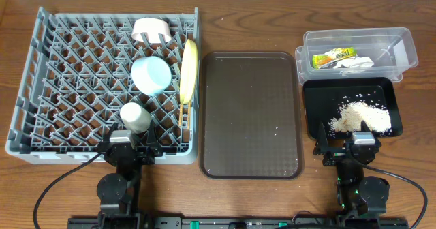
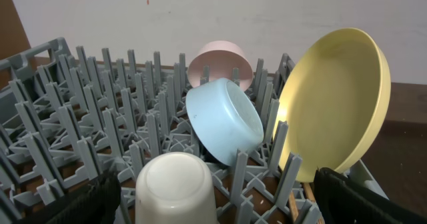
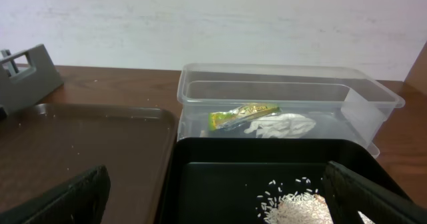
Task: Sort waste into correct bins and load items into the dishwasher rack
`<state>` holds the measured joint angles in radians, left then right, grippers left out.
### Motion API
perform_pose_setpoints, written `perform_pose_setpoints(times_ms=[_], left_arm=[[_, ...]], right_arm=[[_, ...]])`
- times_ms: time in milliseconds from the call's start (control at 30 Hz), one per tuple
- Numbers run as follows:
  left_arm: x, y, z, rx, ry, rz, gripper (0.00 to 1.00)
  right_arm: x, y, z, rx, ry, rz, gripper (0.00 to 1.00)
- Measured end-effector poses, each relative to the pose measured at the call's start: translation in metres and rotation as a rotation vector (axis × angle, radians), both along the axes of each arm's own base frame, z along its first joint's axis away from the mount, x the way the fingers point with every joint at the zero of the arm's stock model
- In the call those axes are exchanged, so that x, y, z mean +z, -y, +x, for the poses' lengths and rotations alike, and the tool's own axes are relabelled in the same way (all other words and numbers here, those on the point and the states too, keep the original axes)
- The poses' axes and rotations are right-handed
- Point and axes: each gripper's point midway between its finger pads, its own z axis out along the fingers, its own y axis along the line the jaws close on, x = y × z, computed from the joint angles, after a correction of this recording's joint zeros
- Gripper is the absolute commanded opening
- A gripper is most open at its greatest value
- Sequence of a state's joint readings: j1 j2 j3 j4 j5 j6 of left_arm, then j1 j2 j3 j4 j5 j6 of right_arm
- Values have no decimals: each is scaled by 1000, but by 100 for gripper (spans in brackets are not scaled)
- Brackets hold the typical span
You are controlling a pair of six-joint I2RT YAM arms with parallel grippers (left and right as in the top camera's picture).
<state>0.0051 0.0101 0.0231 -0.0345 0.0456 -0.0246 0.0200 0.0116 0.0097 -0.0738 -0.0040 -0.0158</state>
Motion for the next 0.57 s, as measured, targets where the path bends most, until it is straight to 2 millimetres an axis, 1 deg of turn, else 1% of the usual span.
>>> perform_pose_setpoints(times_ms=[567], left_arm=[[0,0,0,0,0,0,94]], right_arm=[[0,0,0,0,0,0,99]])
